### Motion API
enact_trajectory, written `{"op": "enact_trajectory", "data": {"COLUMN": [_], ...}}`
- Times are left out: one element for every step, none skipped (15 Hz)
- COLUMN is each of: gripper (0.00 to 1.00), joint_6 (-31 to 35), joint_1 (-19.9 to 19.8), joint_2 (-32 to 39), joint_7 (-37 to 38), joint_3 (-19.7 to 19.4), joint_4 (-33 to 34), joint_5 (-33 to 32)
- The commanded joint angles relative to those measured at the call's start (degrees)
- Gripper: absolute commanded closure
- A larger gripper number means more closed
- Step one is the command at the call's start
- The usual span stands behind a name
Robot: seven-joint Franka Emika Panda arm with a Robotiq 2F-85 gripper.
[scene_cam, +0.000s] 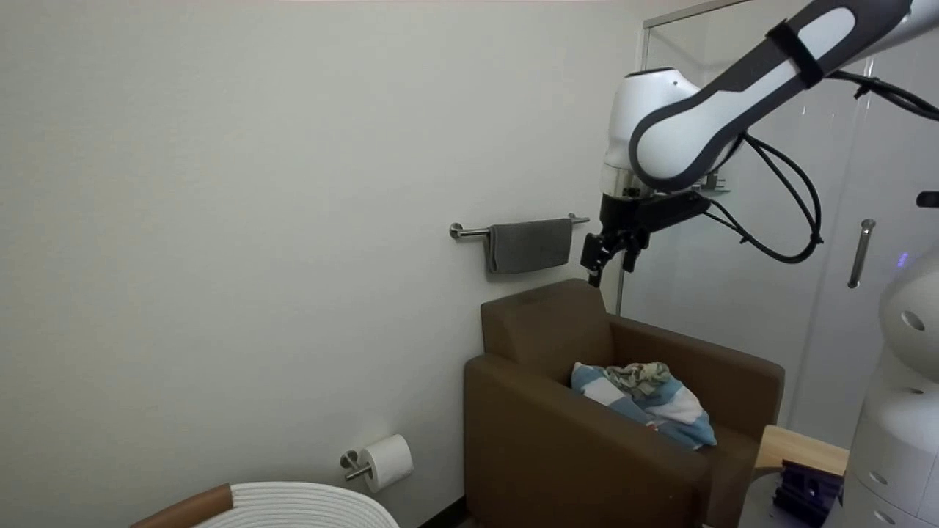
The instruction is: Put the towels in the laundry hamper
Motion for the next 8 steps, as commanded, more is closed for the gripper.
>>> {"op": "enact_trajectory", "data": {"gripper": [0.00,0.00,0.00,0.00,0.00,0.00,0.00,0.00], "joint_6": [7.82,8.90,7.82,6.60,6.61,6.60,6.60,6.59], "joint_1": [-5.48,-6.97,-7.23,-6.97,-7.49,-7.58,-7.52,-7.49], "joint_2": [6.85,8.45,9.14,5.48,6.84,7.76,8.34,8.54], "joint_7": [-5.64,-5.21,-4.51,-4.54,-4.45,-4.39,-4.36,-4.34], "joint_3": [-4.60,-4.85,-4.91,-4.07,-4.51,-4.67,-4.65,-4.60], "joint_4": [0.83,1.40,1.67,0.02,0.51,0.94,1.27,1.44], "joint_5": [-1.13,-1.36,0.12,0.26,0.14,0.08,0.06,0.04]}}
